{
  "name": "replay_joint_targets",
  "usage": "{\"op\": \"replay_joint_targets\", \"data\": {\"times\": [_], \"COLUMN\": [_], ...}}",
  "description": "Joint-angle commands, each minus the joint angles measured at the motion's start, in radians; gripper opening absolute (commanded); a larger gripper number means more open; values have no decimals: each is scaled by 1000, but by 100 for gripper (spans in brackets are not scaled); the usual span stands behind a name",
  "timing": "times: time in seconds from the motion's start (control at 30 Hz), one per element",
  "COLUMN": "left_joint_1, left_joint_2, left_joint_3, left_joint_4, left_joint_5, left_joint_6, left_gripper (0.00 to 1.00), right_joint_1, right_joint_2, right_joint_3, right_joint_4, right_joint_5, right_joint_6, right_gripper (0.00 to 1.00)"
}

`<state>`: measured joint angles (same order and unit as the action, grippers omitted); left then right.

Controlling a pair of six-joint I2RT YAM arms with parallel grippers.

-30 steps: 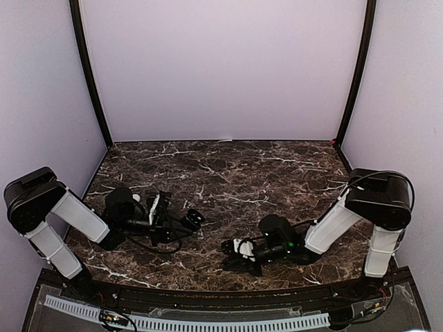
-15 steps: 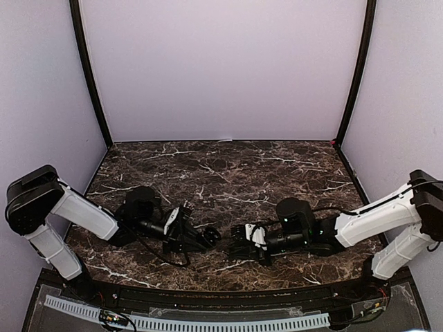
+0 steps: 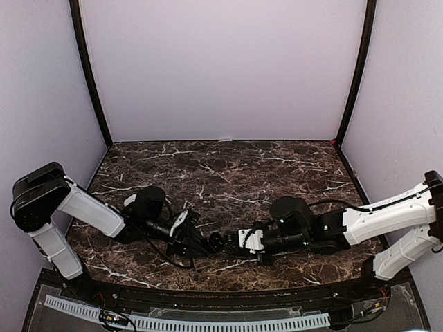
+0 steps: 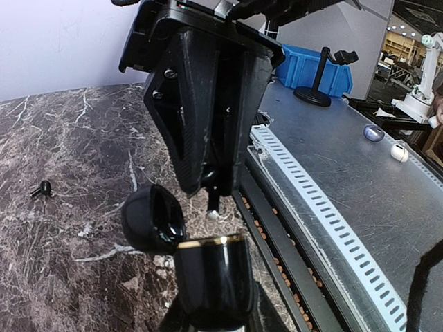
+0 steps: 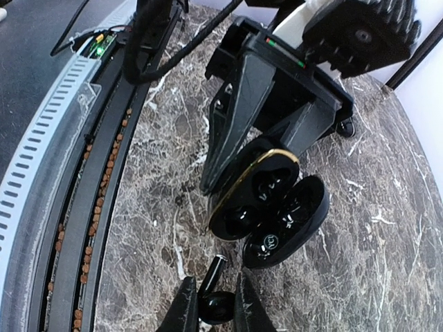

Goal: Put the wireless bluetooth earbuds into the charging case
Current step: Place the right earbud at the center of the board.

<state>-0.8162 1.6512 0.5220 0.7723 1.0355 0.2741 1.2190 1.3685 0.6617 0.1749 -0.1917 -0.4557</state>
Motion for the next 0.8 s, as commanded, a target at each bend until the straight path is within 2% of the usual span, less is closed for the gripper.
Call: {"op": "replay_joint_targets", "data": {"times": [0.0, 0.77], "left_joint_1": [-6, -9], "left_joint_2": [-1, 17], "left_joint_3": [19, 43], "left_joint_4": [-29, -73], "left_joint_5": [20, 3], "left_joint_6": [11, 8], "left_gripper": [0, 0], "right_joint_1": [13, 24], "right_joint_2": [19, 82], "right_joint_3": [30, 91], "right_joint_4": [-17, -42], "right_joint_5": [37, 50], "right_joint_6": [-28, -62], "right_gripper": [5, 4]}}
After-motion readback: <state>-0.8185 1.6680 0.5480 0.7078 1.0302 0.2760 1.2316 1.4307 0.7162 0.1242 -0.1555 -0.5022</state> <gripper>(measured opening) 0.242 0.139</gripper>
